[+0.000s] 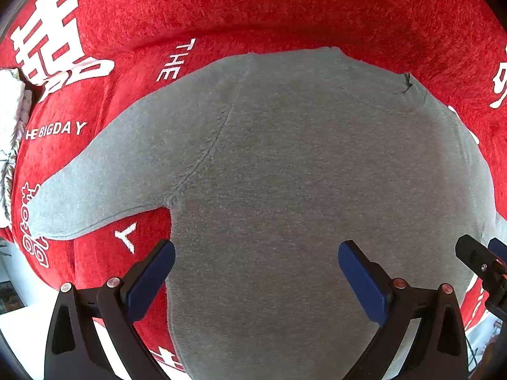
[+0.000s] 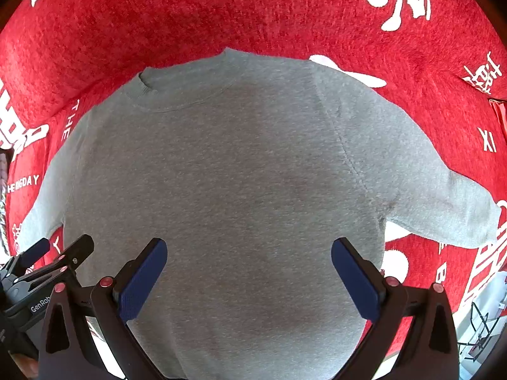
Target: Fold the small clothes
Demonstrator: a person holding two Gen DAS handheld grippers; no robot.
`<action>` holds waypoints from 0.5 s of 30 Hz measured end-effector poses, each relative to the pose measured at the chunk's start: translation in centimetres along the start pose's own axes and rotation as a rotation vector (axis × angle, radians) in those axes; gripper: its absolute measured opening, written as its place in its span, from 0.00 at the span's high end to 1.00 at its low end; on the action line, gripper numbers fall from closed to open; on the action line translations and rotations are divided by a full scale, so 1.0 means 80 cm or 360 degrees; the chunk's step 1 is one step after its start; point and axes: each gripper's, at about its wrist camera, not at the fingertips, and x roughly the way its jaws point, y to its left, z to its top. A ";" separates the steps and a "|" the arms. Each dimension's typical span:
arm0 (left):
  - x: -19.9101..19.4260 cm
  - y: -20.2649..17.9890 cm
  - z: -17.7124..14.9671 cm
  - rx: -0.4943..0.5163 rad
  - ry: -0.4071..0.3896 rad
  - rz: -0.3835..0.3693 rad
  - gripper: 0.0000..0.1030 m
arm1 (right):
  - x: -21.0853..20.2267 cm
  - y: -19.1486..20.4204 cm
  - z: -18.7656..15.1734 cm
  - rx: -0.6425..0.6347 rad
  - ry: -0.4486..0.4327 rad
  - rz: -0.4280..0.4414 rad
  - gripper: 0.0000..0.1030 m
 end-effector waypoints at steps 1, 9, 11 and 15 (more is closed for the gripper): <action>0.000 0.001 0.000 -0.0002 0.0001 -0.0001 0.00 | 0.000 0.000 0.000 -0.0001 -0.0001 -0.0002 0.00; 0.001 0.008 -0.004 0.0003 0.0018 0.0004 0.00 | 0.000 0.007 -0.003 -0.0005 0.0000 -0.0008 0.00; 0.001 0.011 -0.005 0.0002 0.0012 -0.0001 0.00 | 0.000 0.007 -0.003 -0.0005 -0.0001 -0.0008 0.00; 0.001 0.014 -0.003 0.0003 0.0003 0.0002 0.00 | -0.001 0.007 -0.005 -0.0007 -0.0003 -0.0010 0.00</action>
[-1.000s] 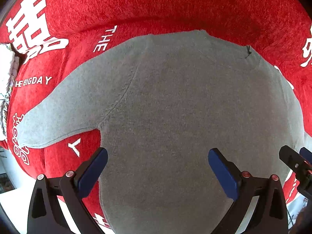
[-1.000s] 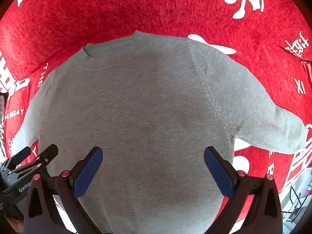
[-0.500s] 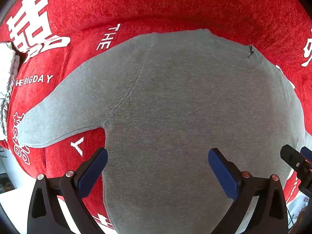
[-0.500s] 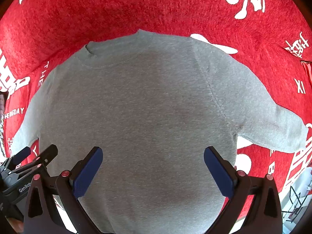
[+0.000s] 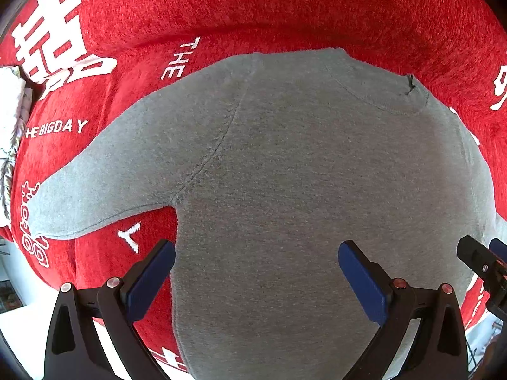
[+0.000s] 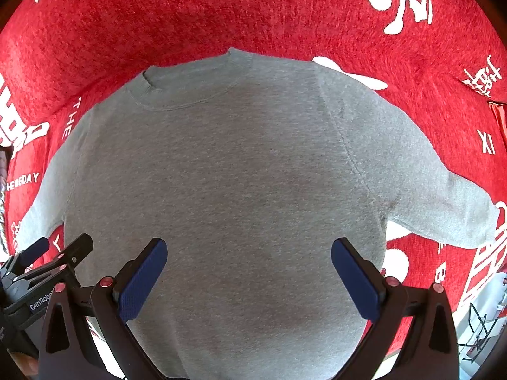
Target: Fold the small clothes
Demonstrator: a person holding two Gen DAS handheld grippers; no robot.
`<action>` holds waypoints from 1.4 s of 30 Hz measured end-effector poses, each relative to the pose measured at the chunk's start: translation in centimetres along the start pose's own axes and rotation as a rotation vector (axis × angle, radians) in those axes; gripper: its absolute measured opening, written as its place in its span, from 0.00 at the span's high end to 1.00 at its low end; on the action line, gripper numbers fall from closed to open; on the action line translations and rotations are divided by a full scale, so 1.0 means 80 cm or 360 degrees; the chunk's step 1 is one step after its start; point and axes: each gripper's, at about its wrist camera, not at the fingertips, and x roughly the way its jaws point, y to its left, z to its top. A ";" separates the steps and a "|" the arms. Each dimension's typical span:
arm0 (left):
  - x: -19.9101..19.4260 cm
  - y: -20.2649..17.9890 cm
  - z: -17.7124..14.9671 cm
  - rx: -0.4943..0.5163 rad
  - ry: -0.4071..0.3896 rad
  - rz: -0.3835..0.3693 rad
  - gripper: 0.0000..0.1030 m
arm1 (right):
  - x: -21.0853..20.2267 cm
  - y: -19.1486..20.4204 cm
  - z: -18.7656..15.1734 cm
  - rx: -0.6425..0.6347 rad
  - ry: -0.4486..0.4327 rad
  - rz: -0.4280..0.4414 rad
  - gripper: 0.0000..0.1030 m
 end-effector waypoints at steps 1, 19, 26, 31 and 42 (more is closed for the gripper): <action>0.000 0.000 0.000 -0.0001 -0.0003 -0.0002 0.00 | 0.000 0.000 0.000 -0.0001 -0.0001 -0.0001 0.00; 0.001 0.009 0.002 -0.0017 -0.0009 -0.0001 0.00 | -0.006 0.010 0.002 -0.0028 -0.0011 -0.0012 0.00; 0.000 0.014 0.002 -0.0024 -0.0018 0.0002 0.00 | -0.006 0.013 -0.001 -0.0034 -0.0010 -0.0007 0.00; 0.000 0.021 0.000 -0.0036 -0.0032 0.0003 0.00 | -0.005 0.022 -0.005 -0.0052 -0.0013 -0.0007 0.00; 0.000 0.048 -0.005 -0.0080 -0.0058 0.0012 0.00 | -0.005 0.054 -0.012 -0.0106 -0.0019 -0.0002 0.00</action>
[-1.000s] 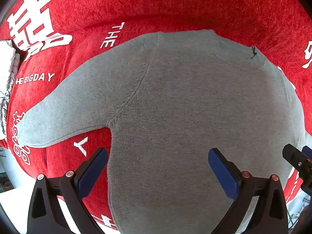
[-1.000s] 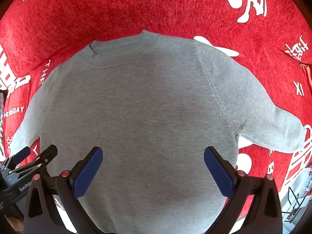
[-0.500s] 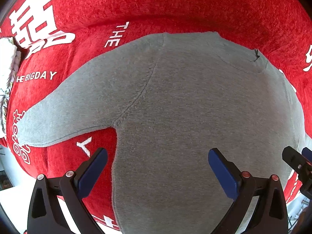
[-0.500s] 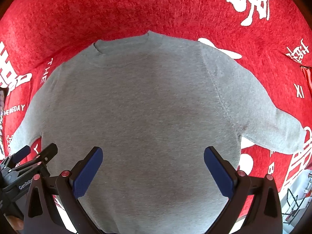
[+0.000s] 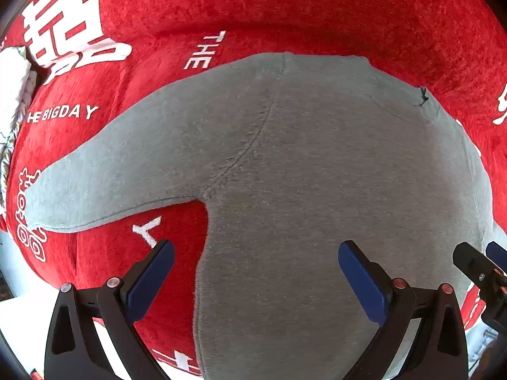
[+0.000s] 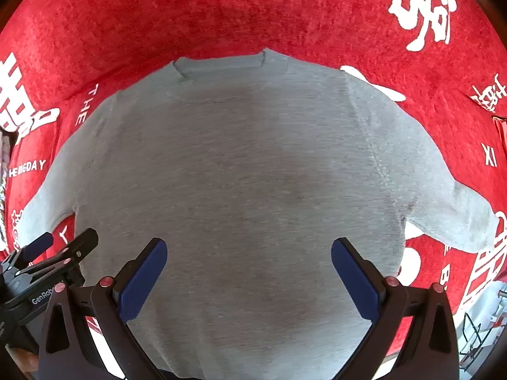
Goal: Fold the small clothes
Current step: 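Grasp the sleeve nearest the left tool and fold it across the body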
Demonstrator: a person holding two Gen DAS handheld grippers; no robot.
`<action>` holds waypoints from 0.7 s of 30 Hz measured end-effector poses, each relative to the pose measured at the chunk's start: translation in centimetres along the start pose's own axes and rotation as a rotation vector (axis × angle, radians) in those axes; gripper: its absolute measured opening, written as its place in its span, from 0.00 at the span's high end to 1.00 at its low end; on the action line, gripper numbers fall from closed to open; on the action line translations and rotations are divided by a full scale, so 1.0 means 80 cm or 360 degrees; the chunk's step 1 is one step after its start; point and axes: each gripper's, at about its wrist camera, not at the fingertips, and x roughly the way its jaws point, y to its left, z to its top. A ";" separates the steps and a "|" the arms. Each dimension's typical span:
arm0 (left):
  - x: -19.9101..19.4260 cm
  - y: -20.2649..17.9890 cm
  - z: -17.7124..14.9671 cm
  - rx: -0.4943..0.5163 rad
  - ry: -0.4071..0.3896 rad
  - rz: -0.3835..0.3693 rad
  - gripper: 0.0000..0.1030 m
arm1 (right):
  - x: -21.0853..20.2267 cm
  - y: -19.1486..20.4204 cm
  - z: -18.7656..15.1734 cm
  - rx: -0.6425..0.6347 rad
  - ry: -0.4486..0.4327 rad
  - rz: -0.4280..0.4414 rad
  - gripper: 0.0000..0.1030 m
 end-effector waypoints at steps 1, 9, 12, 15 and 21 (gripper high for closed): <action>0.000 0.004 0.000 -0.0009 -0.0003 -0.0004 0.00 | 0.000 0.005 0.000 -0.0009 0.0002 0.0001 0.00; 0.002 0.047 -0.002 -0.0115 -0.0009 -0.0039 0.00 | 0.003 0.048 0.002 -0.0106 0.0012 0.0030 0.00; 0.004 0.086 -0.009 -0.0219 -0.0037 -0.0126 0.00 | 0.005 0.070 0.001 -0.0149 0.0020 0.0050 0.00; 0.010 0.138 -0.021 -0.0357 -0.0089 -0.0186 0.00 | 0.007 0.094 -0.002 -0.0224 0.0027 0.0079 0.00; 0.051 0.271 -0.057 -0.0717 -0.0122 -0.0183 0.00 | 0.019 0.137 -0.017 -0.0358 0.0069 0.0103 0.00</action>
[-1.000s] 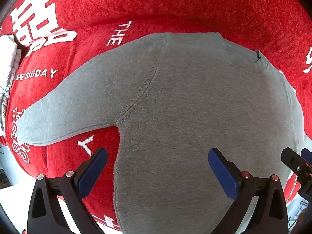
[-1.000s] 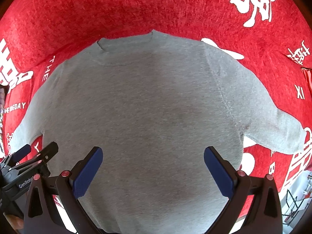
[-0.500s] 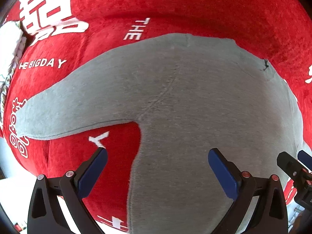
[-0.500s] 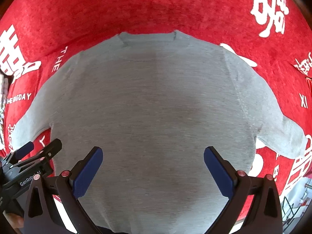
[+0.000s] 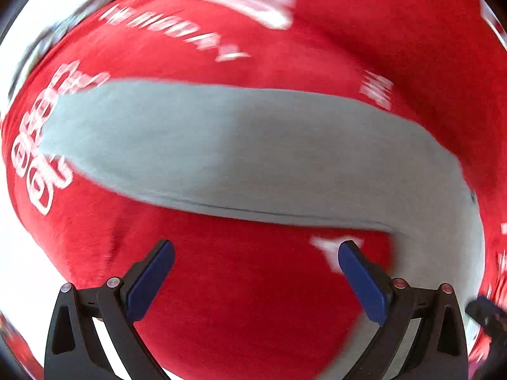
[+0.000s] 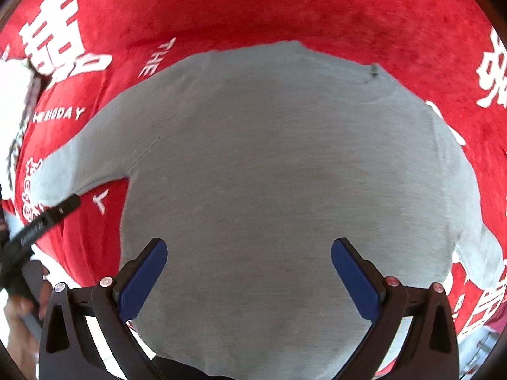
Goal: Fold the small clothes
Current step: 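Grasp the sleeve nearest the left tool and fold it across the body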
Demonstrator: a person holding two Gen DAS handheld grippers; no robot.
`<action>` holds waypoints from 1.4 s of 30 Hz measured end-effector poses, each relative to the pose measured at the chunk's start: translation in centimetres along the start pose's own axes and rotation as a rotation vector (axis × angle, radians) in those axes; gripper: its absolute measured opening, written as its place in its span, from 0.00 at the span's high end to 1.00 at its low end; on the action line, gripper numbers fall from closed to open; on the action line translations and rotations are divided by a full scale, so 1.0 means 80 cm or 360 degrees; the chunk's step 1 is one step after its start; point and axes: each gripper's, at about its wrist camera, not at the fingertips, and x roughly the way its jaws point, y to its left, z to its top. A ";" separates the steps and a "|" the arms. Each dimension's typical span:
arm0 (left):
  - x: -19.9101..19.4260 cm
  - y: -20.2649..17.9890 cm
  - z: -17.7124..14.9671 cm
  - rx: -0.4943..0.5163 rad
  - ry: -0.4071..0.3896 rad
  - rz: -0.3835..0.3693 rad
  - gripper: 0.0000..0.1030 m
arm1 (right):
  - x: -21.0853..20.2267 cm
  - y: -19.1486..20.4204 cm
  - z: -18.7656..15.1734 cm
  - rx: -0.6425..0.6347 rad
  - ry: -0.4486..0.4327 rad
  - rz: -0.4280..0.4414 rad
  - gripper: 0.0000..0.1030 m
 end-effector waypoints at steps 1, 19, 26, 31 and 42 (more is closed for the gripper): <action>0.005 0.021 0.001 -0.0067 0.0001 0.0000 0.00 | 0.003 0.006 0.000 -0.0009 0.0008 0.0003 0.00; 0.040 0.114 0.036 -0.0377 -0.0091 -0.0328 0.84 | 0.018 0.042 -0.005 -0.0049 0.0040 -0.0013 0.00; -0.014 0.036 0.067 -0.0008 -0.0311 -0.0239 0.91 | 0.009 0.017 -0.020 0.0048 -0.0016 0.0063 0.00; -0.076 -0.096 0.062 0.0472 -0.0505 -0.0303 0.91 | -0.013 -0.028 -0.024 0.0142 -0.0113 0.0127 0.00; -0.027 -0.412 -0.069 0.1343 -0.0292 -0.0524 0.91 | -0.027 -0.195 -0.053 0.0576 -0.0220 0.0134 0.00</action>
